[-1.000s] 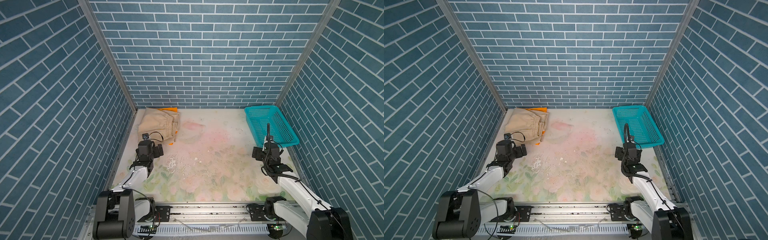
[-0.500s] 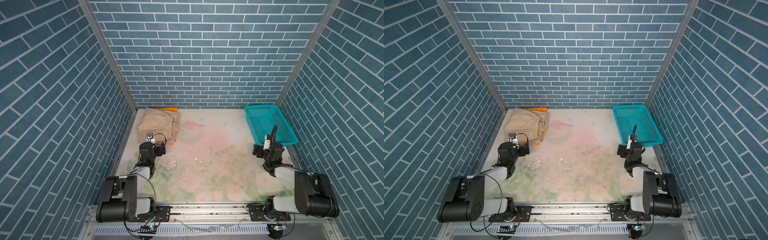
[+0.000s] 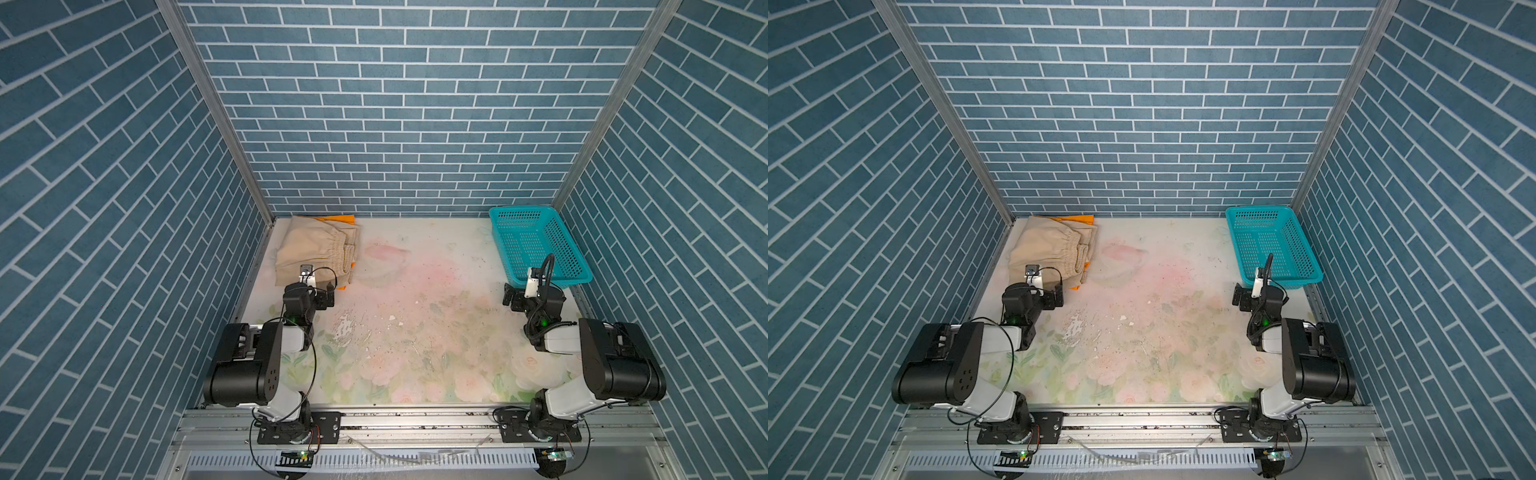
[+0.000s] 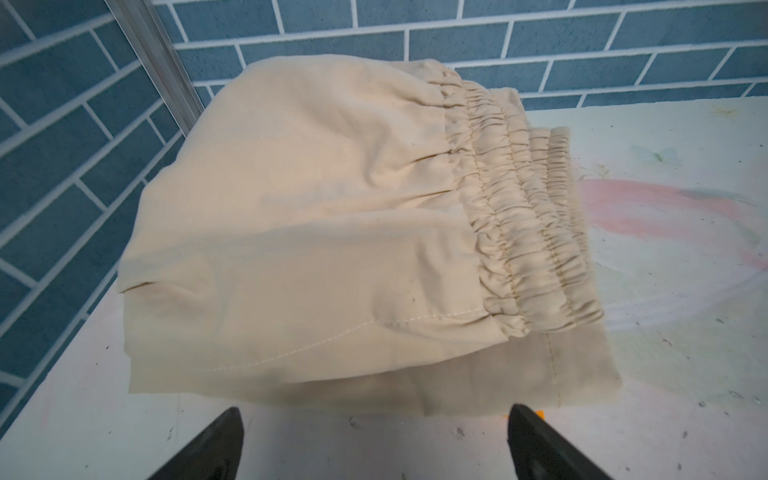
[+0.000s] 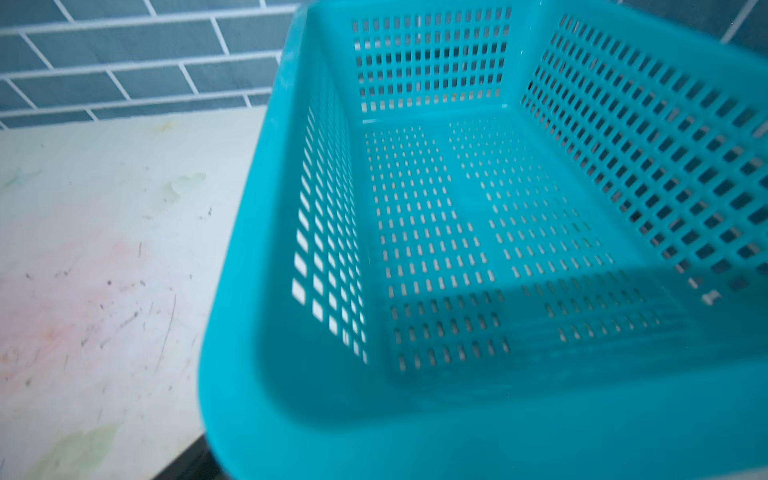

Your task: Fold and stack the shorts

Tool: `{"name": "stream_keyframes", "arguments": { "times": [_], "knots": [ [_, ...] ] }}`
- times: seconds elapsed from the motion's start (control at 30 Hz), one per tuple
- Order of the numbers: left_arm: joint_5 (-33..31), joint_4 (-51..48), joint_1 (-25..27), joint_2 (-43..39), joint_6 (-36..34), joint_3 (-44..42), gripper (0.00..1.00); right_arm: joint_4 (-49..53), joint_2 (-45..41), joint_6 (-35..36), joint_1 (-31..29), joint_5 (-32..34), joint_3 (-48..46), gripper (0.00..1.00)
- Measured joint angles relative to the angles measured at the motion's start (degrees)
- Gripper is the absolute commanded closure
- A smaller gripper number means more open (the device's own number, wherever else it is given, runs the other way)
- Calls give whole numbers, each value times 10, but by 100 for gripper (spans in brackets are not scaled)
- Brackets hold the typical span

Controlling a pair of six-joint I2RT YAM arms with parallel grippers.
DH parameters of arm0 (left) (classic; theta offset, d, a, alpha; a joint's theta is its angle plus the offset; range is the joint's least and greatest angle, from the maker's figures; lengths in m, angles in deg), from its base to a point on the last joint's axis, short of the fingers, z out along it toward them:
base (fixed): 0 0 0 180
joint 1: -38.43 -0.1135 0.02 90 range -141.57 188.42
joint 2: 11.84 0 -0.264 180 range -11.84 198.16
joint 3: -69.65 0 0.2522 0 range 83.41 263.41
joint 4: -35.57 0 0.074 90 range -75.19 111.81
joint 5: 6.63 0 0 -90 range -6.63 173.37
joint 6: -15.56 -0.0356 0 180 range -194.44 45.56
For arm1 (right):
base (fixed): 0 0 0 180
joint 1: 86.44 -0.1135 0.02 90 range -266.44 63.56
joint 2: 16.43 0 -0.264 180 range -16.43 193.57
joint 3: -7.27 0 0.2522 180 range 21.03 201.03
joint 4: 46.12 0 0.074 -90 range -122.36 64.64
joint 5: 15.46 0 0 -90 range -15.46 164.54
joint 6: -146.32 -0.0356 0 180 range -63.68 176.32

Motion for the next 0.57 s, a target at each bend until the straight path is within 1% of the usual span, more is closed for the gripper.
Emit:
{"name": "stream_keyframes", "arguments": {
  "times": [0.57],
  "knots": [
    [0,6,0,0,0,0,0,4,0,0,0,-1,2,1]
  ]
}}
